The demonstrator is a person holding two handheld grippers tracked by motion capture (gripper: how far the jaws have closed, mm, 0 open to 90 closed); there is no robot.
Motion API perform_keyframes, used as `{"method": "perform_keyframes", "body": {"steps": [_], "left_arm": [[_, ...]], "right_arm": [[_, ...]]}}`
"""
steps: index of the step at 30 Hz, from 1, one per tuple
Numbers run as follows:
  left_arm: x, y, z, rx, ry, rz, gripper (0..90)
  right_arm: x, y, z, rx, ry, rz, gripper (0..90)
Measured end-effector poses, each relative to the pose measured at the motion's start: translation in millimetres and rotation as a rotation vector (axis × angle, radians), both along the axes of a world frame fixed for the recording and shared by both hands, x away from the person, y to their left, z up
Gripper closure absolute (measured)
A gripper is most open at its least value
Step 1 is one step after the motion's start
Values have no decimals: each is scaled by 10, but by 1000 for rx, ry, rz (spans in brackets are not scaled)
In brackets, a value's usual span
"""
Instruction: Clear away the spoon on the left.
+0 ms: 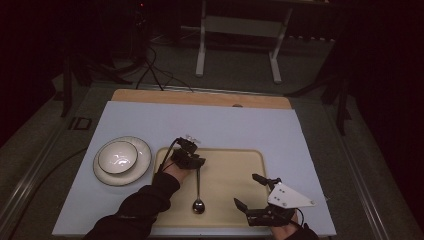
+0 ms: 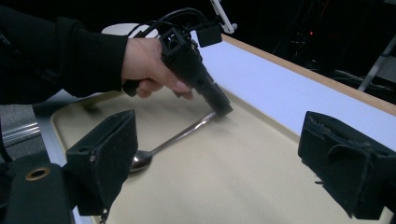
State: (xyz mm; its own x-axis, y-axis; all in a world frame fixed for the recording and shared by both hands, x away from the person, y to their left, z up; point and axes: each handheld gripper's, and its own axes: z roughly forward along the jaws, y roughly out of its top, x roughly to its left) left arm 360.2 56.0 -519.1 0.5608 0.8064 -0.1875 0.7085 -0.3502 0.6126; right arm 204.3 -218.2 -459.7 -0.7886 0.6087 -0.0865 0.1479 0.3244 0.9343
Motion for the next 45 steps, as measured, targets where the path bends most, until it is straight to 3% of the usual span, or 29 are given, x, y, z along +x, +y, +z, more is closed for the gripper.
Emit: {"method": "perform_keyframes", "body": {"steps": [12, 26, 32, 35, 38, 45], "left_arm": [[-3, 3, -3, -1, 21, 45, 618], [-88, 5, 131, -15, 22, 14, 590], [-118, 34, 190, -24, 39, -25, 422], [-137, 94, 229, -74, 49, -52, 336], [-172, 139, 264, -89, 33, -54, 277], [-267, 183, 328, -67, -15, -108, 86]], "right_arm": [[-4, -3, 5, -1, -6, 0, 121], [-2, -16, -1, 1, -1, -6, 121], [15, -25, -11, 7, 10, -10, 121], [14, -26, -12, 7, 10, -11, 121], [11, -27, -11, 6, 10, -13, 121], [19, -27, -17, 4, 14, -14, 121]]}}
